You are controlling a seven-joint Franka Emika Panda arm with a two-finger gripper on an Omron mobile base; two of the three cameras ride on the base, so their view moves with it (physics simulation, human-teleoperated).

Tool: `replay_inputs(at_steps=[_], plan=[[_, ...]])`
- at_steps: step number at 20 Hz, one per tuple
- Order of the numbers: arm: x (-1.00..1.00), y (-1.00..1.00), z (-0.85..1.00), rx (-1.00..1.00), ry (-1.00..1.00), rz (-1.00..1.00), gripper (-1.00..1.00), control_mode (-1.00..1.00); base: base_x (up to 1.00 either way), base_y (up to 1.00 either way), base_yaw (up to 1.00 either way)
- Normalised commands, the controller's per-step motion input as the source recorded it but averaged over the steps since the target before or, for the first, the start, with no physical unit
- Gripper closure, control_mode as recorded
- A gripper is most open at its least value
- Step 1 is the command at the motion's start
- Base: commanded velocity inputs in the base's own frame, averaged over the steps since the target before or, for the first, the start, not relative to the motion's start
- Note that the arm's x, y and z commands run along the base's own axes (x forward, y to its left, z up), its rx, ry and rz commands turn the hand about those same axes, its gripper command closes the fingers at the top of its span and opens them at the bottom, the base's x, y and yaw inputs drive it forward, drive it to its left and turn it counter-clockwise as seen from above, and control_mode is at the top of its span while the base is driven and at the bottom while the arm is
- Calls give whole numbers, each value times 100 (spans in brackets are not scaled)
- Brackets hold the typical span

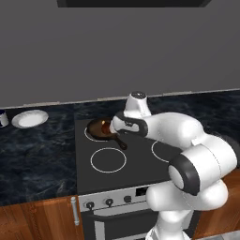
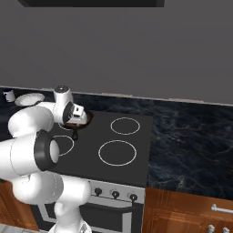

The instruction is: Pick up the pan with the steak in it and place it on the dining table. Then place the steak on the plate.

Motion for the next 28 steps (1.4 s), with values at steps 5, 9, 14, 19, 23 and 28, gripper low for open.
replay_inputs(at_steps=[5, 9, 14, 19, 23, 28], plan=[[25, 1, -28, 0, -2, 1, -100, -100, 0, 0, 0], [20, 1, -33, 0, -1, 4, -100, -100, 0, 0, 0], [7, 5, -36, 0, -1, 5, -100, -100, 0, 0, 0], [4, 1, -29, 0, -2, 4, -100, -100, 0, 0, 0], [11, 0, -29, 0, -2, 4, -100, -100, 0, 0, 0], [20, 0, -27, 0, -2, 4, -100, -100, 0, 0, 0]])
